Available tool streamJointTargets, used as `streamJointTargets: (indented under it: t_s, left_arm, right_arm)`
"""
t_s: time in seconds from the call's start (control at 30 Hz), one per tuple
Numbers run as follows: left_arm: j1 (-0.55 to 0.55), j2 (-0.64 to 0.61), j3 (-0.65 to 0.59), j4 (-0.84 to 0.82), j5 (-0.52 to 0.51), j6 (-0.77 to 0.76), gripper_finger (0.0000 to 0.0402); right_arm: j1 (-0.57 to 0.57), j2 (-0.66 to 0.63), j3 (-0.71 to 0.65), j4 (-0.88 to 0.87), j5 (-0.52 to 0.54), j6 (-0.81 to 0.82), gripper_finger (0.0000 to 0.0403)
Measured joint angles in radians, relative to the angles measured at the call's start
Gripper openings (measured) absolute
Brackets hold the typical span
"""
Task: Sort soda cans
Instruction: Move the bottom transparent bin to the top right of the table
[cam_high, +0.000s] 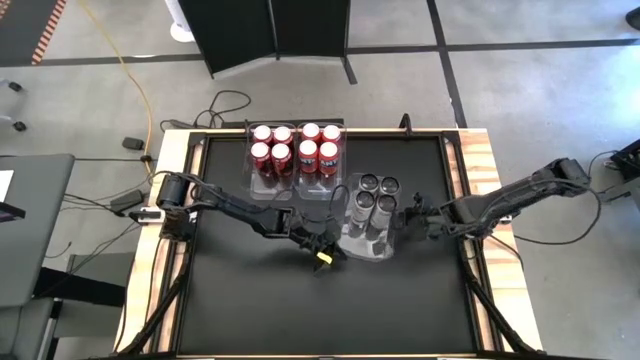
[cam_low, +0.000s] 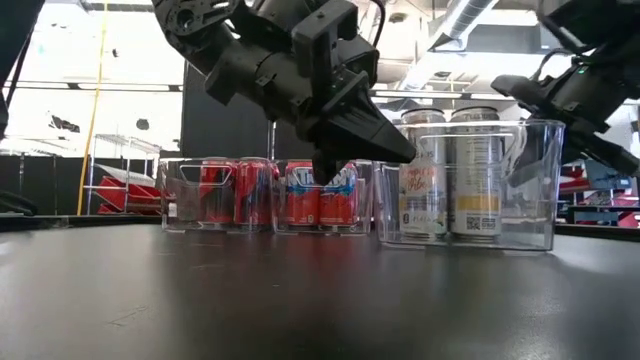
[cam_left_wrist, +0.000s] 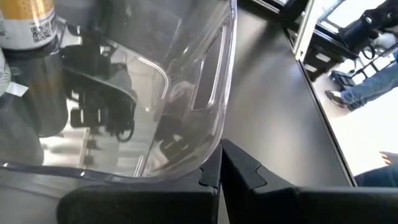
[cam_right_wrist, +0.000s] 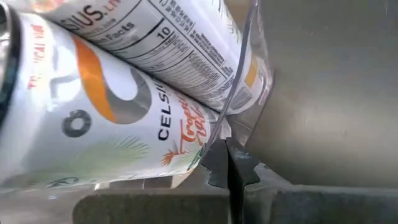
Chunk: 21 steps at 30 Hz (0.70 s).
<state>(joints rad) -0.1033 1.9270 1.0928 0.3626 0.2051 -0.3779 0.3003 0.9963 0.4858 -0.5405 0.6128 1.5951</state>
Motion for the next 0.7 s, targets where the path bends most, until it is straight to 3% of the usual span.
streamJointTargets:
  t_s: [0.4, 0.53, 0.7]
  left_arm:
    - [0.060, 0.000, 0.003, -0.001, -0.001, -0.005, 0.0000]
    - [0.061, 0.000, 0.003, -0.009, -0.002, -0.016, 0.0000]
    - [0.057, 0.000, 0.003, -0.008, -0.011, -0.025, 0.0000]
  right_arm:
    - [-0.193, -0.067, -0.017, 0.026, -0.127, -0.257, 0.0004]
    - [-0.170, -0.111, -0.018, 0.018, -0.135, -0.236, 0.0004]
    - [-0.110, -0.166, -0.016, -0.038, -0.112, -0.075, 0.0004]
